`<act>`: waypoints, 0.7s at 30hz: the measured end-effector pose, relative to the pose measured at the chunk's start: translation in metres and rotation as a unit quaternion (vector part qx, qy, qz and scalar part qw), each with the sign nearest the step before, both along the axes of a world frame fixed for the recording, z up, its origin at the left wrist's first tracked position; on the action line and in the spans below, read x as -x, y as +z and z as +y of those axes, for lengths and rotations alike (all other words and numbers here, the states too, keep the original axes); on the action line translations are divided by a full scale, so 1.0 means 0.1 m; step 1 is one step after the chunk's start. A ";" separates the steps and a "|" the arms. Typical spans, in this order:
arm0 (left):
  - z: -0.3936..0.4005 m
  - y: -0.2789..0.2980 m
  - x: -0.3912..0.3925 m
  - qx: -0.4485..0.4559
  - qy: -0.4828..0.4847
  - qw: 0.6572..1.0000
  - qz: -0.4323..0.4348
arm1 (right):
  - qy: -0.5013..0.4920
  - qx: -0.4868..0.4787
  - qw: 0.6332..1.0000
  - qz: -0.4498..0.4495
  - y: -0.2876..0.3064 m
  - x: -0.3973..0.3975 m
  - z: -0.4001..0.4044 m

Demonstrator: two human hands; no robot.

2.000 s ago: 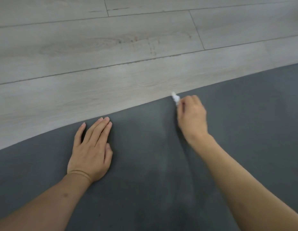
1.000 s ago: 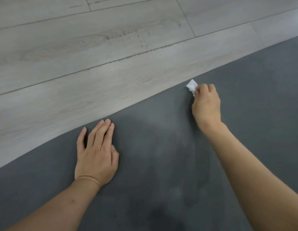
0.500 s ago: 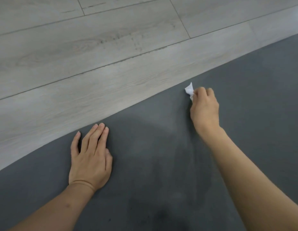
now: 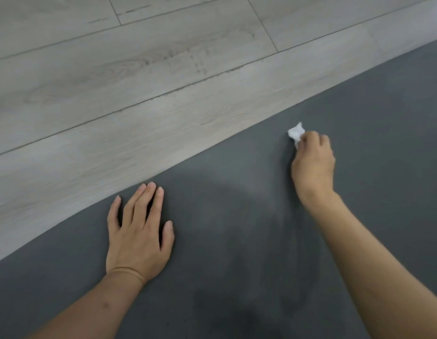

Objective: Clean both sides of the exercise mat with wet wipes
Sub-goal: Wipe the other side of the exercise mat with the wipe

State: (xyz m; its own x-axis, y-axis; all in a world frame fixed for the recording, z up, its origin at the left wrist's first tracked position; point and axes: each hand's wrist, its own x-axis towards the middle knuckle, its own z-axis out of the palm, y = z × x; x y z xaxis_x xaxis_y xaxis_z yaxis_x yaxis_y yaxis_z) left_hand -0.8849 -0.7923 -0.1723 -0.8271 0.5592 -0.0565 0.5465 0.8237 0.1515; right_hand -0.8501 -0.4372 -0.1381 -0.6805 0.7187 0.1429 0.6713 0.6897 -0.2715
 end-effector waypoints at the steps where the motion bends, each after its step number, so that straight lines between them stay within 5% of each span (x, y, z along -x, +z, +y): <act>1: 0.00 0.00 0.00 0.001 0.000 1.000 0.000 | -0.006 0.001 1.000 0.006 -0.01 0.02 -0.19; 4: -0.01 0.00 0.01 0.003 -0.002 1.000 0.001 | 0.178 0.036 0.983 0.015 -0.09 -0.11 -1.24; 8: -0.03 -0.01 -0.01 0.000 -0.002 1.000 0.007 | 0.452 0.081 0.888 -0.043 -0.02 -0.37 -1.85; 10: -0.01 0.00 0.00 -0.003 0.003 1.000 0.010 | 0.399 0.037 0.916 -0.032 -0.04 -0.26 -1.23; 12: 0.00 0.00 0.00 0.000 0.001 1.000 0.004 | 0.211 -0.004 0.977 -0.038 0.00 -0.17 -0.41; 15: 0.01 0.00 -0.02 0.006 0.003 1.000 0.000 | 0.010 -0.009 1.000 -0.016 0.05 -0.18 -0.05; 17: 0.00 0.00 -0.01 0.004 0.005 1.000 -0.002 | 0.053 0.005 0.999 -0.004 -0.04 -0.22 -0.69; 21: -0.01 -0.02 -0.02 -0.009 0.002 1.000 0.011 | 0.337 0.081 0.938 -0.027 -0.03 -0.51 -2.08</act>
State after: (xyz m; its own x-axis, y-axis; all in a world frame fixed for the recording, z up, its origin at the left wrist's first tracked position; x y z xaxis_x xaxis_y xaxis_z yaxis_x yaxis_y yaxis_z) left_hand -0.8831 -0.7933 -0.1740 -0.8308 0.5558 -0.0283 0.5458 0.8237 0.1535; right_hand -0.7994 -0.6454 -0.1408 -0.9910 0.1323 0.0207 0.1140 0.9147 -0.3876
